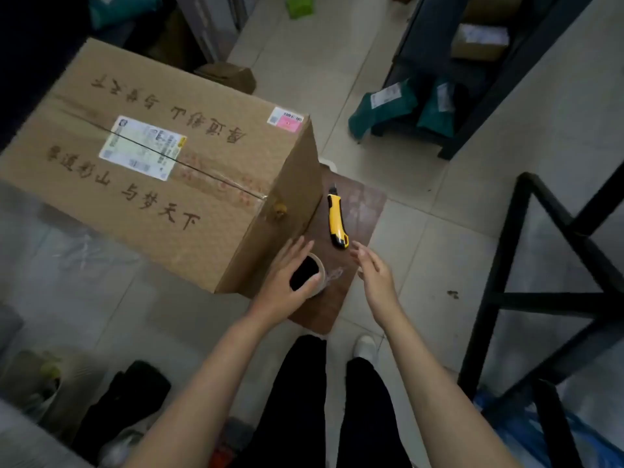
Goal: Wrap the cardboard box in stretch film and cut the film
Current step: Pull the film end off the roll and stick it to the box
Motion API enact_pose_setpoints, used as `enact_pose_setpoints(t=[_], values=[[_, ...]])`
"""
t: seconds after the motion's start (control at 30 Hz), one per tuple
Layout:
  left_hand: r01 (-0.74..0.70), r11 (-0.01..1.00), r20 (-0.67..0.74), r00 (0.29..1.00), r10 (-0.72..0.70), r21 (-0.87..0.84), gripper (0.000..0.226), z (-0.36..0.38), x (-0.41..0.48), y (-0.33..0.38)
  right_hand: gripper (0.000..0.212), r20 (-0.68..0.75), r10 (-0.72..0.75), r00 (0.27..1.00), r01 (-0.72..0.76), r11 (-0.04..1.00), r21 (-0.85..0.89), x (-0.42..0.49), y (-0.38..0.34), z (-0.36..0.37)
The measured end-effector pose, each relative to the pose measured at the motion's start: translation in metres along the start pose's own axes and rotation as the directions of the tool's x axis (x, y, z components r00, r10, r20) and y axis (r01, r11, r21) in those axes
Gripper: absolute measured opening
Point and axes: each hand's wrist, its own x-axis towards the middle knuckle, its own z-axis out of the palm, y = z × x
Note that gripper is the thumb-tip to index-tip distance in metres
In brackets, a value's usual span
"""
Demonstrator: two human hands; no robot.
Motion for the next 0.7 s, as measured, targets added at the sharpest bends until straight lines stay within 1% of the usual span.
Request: enact_pose_setpoints(t=[0.07,0.17,0.2,0.3,0.33,0.4,0.47,0.53,0.63,0.7], values=[[-0.053,0.980,0.004,0.999,0.054,0.193,0.068,0.004,0.007,-0.005,0.031,0.040,0.026,0.999,-0.024,0.998,-0.052,0.013,0.009,-0.008],[-0.126,0.895,0.082,0.992,0.101,0.427,0.080,0.005,0.012,-0.018,0.049,0.142,0.022,0.990,0.001,0.987,-0.158,0.024,0.027,-0.018],[-0.154,0.859,0.125,0.987,0.106,0.489,0.083,0.007,0.013,-0.021,0.054,0.174,0.015,0.985,0.022,0.978,-0.209,0.027,0.030,-0.020],[-0.201,0.747,0.248,0.967,0.050,0.633,0.092,0.010,0.014,-0.028,0.063,0.254,0.013,0.967,0.082,0.930,-0.357,0.035,0.043,-0.023],[-0.210,0.720,0.265,0.963,0.037,0.661,0.094,0.010,0.015,-0.029,0.063,0.278,0.012,0.961,0.105,0.909,-0.403,0.037,0.047,-0.022],[-0.214,0.696,0.270,0.962,0.029,0.685,0.096,0.010,0.015,-0.031,0.062,0.321,-0.024,0.947,0.179,0.868,-0.463,0.041,0.053,-0.018],[-0.206,0.694,0.244,0.969,0.045,0.690,0.094,0.010,0.014,-0.033,0.058,0.377,-0.054,0.925,0.258,0.816,-0.517,0.046,0.055,-0.012],[-0.193,0.691,0.208,0.976,0.064,0.697,0.089,0.012,0.013,-0.034,0.054,0.411,-0.059,0.910,0.315,0.742,-0.591,0.049,0.058,-0.006],[-0.116,0.700,0.147,0.989,0.016,0.705,0.082,0.014,0.010,-0.030,0.032,0.377,-0.172,0.910,0.400,0.604,-0.690,0.048,0.060,0.001],[-0.028,0.710,0.077,0.996,-0.037,0.703,0.080,0.014,0.004,-0.027,0.020,0.359,-0.234,0.903,0.427,0.553,-0.715,0.047,0.057,0.003]])
